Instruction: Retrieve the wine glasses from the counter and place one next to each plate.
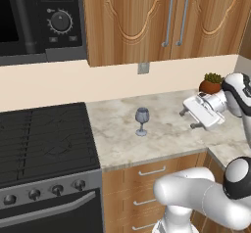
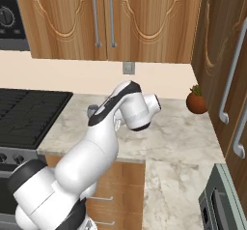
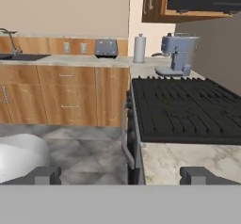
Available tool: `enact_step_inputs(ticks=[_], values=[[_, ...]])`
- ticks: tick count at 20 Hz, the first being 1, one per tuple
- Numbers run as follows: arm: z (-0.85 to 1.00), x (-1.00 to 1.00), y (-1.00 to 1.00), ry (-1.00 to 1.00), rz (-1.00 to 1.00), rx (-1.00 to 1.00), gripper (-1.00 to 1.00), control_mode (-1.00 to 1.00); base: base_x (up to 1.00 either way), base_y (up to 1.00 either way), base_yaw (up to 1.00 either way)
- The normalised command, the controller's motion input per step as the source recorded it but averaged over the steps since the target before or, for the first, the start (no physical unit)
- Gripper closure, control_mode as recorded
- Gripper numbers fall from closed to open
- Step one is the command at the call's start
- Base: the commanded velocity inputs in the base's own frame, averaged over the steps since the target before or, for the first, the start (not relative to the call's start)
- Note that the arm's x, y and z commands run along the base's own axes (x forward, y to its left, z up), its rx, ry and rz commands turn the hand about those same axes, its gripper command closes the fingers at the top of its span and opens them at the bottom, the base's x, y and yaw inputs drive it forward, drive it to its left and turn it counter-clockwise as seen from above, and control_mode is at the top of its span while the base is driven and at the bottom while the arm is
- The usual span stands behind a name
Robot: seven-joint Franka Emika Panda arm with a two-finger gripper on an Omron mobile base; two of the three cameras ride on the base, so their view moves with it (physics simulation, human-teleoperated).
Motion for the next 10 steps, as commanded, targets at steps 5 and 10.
enact_step_inputs(ticks=[5, 10], values=[[-0.11, 0.04, 0.0, 0.02, 0.0, 0.03, -1.0, -1.0, 0.0, 0.0, 0.0], [-0.04, 0.03, 0.0, 0.04, 0.0, 0.07, -1.0, -1.0, 0.0, 0.0, 0.0]])
